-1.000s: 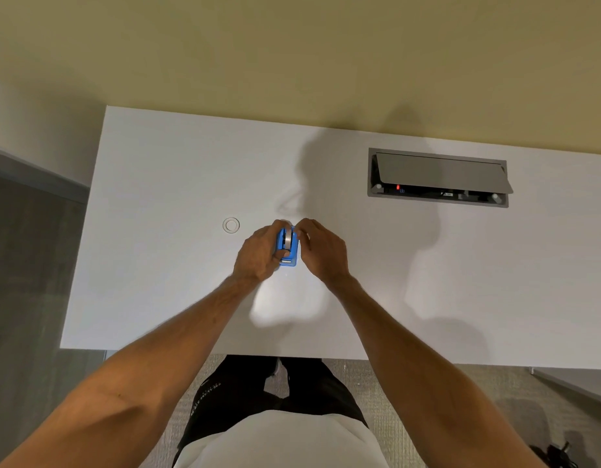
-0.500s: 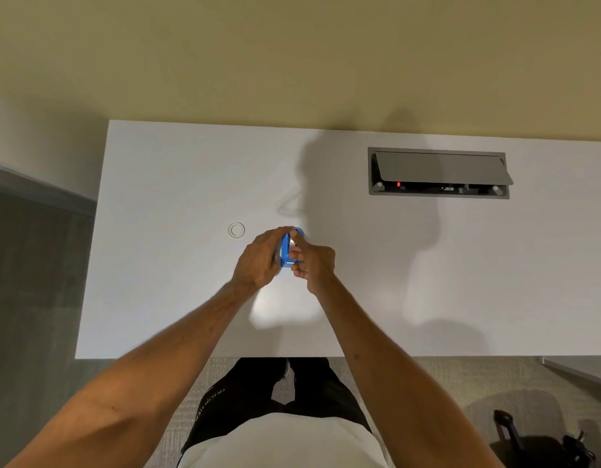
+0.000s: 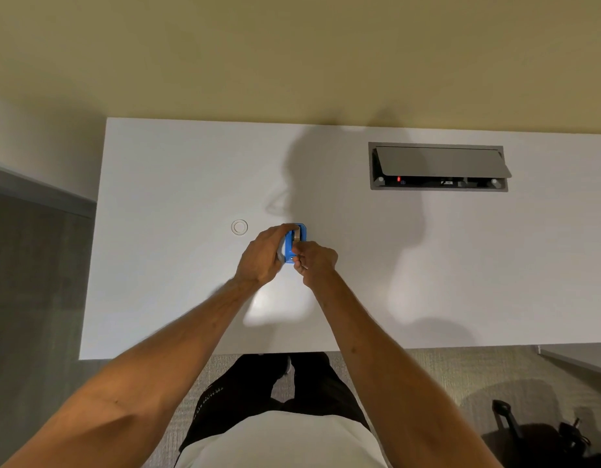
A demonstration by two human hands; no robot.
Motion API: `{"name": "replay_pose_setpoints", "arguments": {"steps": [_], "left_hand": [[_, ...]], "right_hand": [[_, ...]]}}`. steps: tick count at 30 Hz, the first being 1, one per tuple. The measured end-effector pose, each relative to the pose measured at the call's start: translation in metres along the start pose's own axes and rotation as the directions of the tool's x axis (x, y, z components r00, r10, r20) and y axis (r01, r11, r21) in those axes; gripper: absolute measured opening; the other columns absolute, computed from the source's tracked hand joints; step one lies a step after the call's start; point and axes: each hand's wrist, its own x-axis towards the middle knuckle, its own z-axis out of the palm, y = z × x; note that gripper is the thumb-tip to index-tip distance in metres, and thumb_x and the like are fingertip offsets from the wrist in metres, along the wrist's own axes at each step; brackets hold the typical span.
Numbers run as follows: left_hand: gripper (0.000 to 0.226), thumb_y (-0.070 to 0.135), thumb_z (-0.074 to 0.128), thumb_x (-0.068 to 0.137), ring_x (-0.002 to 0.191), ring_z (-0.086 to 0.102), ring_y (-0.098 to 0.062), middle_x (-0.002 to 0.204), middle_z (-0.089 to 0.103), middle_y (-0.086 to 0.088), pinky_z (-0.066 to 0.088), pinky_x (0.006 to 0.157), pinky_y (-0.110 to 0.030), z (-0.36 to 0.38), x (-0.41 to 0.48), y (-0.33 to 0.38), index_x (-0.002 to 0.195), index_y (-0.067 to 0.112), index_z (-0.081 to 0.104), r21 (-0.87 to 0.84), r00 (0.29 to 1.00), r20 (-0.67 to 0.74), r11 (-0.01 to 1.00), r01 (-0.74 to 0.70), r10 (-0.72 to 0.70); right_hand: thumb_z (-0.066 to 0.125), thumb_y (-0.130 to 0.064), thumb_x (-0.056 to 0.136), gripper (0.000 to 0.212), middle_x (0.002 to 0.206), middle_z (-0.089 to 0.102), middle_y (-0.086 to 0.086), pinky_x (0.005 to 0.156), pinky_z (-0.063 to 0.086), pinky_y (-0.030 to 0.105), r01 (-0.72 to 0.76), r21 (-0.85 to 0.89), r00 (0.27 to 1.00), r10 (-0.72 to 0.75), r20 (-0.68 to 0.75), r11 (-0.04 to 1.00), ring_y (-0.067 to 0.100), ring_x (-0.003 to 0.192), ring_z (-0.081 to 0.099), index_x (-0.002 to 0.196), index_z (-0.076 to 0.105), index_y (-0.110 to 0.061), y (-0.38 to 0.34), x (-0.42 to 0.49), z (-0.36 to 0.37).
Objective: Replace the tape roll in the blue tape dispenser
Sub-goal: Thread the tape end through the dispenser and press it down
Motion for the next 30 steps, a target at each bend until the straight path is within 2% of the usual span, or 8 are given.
{"name": "replay_pose_setpoints", "arguments": {"steps": [9, 12, 15, 17, 20, 24, 27, 30], "left_hand": [[0.075, 0.048, 0.038, 0.092, 0.132, 0.064, -0.037, 0.148, 0.064, -0.015, 0.051, 0.112, -0.045, 0.002, -0.002, 0.001, 0.155, 0.010, 0.052, 0.024, 0.999, -0.022, 0.999, -0.043, 0.043], [0.085, 0.055, 0.028, 0.087, 0.130, 0.064, -0.035, 0.146, 0.065, -0.015, 0.051, 0.112, -0.044, 0.003, -0.002, 0.002, 0.154, 0.010, 0.053, 0.028, 0.998, -0.033, 0.998, -0.049, 0.050], [0.072, 0.042, 0.039, 0.094, 0.135, 0.062, -0.035, 0.150, 0.063, -0.015, 0.048, 0.115, -0.042, 0.003, -0.003, 0.004, 0.156, 0.009, 0.051, 0.031, 1.000, -0.011, 0.999, -0.019, 0.020], [0.067, 0.035, 0.046, 0.096, 0.137, 0.061, -0.036, 0.151, 0.062, -0.017, 0.046, 0.117, -0.041, 0.003, -0.003, 0.005, 0.156, 0.007, 0.051, 0.017, 1.000, -0.006, 1.000, -0.018, 0.018], [0.083, 0.048, 0.033, 0.086, 0.134, 0.062, -0.035, 0.148, 0.064, -0.018, 0.046, 0.113, -0.036, 0.004, -0.004, 0.007, 0.155, 0.005, 0.052, -0.009, 0.999, -0.029, 1.000, -0.024, 0.024], [0.091, 0.054, 0.026, 0.081, 0.130, 0.064, -0.036, 0.146, 0.065, -0.016, 0.051, 0.112, -0.044, 0.005, -0.005, 0.007, 0.157, 0.009, 0.049, 0.002, 0.998, -0.054, 1.000, -0.028, 0.029], [0.084, 0.044, 0.045, 0.085, 0.128, 0.065, -0.035, 0.150, 0.062, -0.011, 0.058, 0.107, -0.053, 0.006, -0.005, 0.007, 0.164, 0.019, 0.032, -0.014, 0.998, -0.050, 0.999, 0.030, -0.030], [0.099, 0.020, 0.077, 0.089, 0.148, 0.051, -0.035, 0.164, 0.050, -0.010, 0.046, 0.122, -0.051, 0.010, 0.002, -0.002, 0.170, 0.016, 0.021, 0.071, 1.000, -0.014, 0.997, 0.027, -0.026]], "right_hand": [[0.075, 0.001, 0.083, 0.013, 0.066, 0.062, 0.013, 0.049, 0.049, 0.025, -0.006, -0.003, 0.999, 0.007, 0.034, 1.000, 0.017, 0.047, 0.052, 0.075, 0.066, -0.002, 0.005, -0.002, -0.007], [0.074, 0.000, 0.085, 0.013, 0.063, 0.062, 0.012, 0.053, 0.050, 0.026, -0.008, 0.025, 0.999, 0.007, 0.054, 1.000, 0.017, 0.047, 0.052, 0.075, 0.066, -0.001, 0.007, 0.002, -0.010], [0.069, -0.005, 0.090, 0.013, 0.059, 0.061, 0.008, 0.054, 0.050, 0.025, -0.004, 0.023, 0.997, 0.002, 0.076, 1.000, 0.015, 0.043, 0.051, 0.077, 0.065, -0.004, 0.008, 0.005, -0.011], [0.072, -0.007, 0.090, 0.012, 0.065, 0.064, 0.010, 0.060, 0.052, 0.028, -0.003, 0.038, 0.996, -0.001, 0.091, 0.999, 0.018, 0.050, 0.053, 0.081, 0.066, -0.004, 0.009, 0.006, -0.012], [0.079, -0.003, 0.086, 0.011, 0.075, 0.065, 0.013, 0.066, 0.051, 0.031, 0.008, 0.043, 0.993, -0.013, 0.118, 0.999, 0.020, 0.058, 0.054, 0.083, 0.068, -0.005, 0.012, 0.008, -0.014], [0.077, 0.001, 0.085, 0.009, 0.075, 0.063, 0.013, 0.058, 0.049, 0.027, 0.010, 0.041, 0.992, -0.015, 0.128, 0.999, 0.019, 0.058, 0.052, 0.090, 0.070, -0.002, 0.014, 0.010, -0.015], [0.078, -0.001, 0.083, 0.029, 0.074, 0.064, 0.013, 0.056, 0.049, 0.026, 0.024, 0.034, 0.994, -0.027, 0.109, 0.999, 0.018, 0.055, 0.052, 0.111, 0.072, 0.003, 0.016, 0.013, -0.013], [0.078, -0.004, 0.085, 0.036, 0.074, 0.064, 0.012, 0.056, 0.050, 0.025, 0.043, 0.023, 0.993, -0.045, 0.105, 0.999, 0.016, 0.054, 0.052, 0.119, 0.071, 0.005, 0.018, 0.016, -0.012]]}}
